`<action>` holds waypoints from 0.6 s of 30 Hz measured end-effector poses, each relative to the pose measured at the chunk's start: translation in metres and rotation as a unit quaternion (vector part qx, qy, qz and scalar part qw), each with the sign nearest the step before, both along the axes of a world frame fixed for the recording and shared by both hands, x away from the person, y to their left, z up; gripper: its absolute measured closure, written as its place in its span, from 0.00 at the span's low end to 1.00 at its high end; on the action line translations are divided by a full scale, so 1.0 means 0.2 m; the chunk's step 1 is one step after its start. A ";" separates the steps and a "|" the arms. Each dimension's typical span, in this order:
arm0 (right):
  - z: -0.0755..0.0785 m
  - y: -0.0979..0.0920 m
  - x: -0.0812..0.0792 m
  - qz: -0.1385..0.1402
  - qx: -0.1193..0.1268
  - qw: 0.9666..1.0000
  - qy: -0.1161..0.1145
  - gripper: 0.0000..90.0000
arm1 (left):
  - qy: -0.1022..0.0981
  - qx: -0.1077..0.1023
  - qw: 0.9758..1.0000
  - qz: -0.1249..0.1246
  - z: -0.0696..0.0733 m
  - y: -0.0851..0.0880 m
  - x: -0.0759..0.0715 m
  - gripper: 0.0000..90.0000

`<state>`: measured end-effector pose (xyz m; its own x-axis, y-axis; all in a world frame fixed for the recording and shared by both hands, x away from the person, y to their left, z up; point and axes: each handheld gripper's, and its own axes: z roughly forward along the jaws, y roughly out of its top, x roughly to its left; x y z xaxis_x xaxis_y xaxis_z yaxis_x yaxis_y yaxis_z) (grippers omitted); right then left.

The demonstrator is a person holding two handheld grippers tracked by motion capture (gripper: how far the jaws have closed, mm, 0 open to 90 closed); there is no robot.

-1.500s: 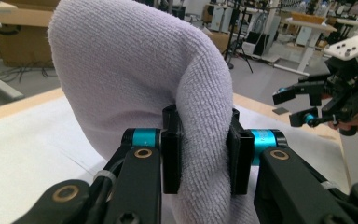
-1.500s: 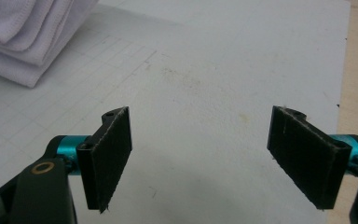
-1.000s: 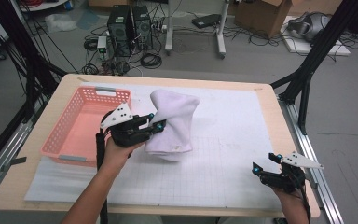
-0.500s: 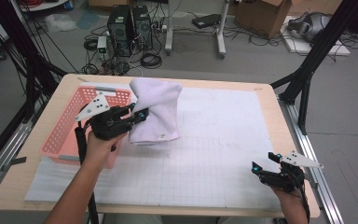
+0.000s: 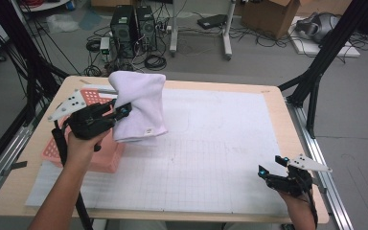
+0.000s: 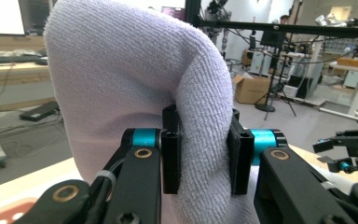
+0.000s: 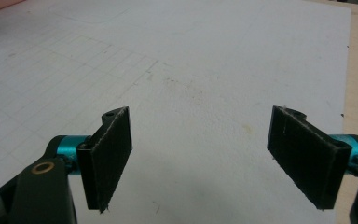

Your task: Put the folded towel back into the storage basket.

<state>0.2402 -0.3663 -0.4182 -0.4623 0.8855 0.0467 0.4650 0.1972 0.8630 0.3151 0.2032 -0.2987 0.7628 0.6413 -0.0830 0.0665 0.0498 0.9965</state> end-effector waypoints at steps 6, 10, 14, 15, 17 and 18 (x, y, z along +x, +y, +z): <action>0.00 0.00 0.01 0.002 -0.001 1.000 -0.002 0.23 | -0.005 -0.003 1.000 0.016 0.03 0.08 -0.01 0.80; 0.00 0.00 0.01 0.002 -0.001 1.000 -0.001 0.23 | -0.007 -0.004 1.000 0.025 0.05 0.13 -0.02 0.80; 0.00 0.00 0.01 0.001 -0.001 1.000 0.000 0.23 | -0.009 -0.014 0.999 0.036 0.08 0.18 -0.02 0.80; 0.00 0.01 0.01 0.000 -0.001 1.000 0.001 0.23 | -0.010 -0.015 0.999 0.038 0.08 0.20 -0.02 0.80; 0.00 0.01 0.01 0.001 -0.001 1.000 0.000 0.23 | -0.011 -0.016 0.999 0.043 0.09 0.23 -0.02 0.80; 0.00 0.01 0.01 0.001 -0.001 1.000 0.000 0.23 | -0.011 -0.017 0.999 0.045 0.09 0.24 -0.03 0.80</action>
<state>0.2424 -0.3652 -0.4186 -0.4632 0.8851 0.0443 0.4644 0.1999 0.8628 0.3100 0.2517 -0.2799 0.7036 0.7050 -0.0893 0.0378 0.0883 0.9954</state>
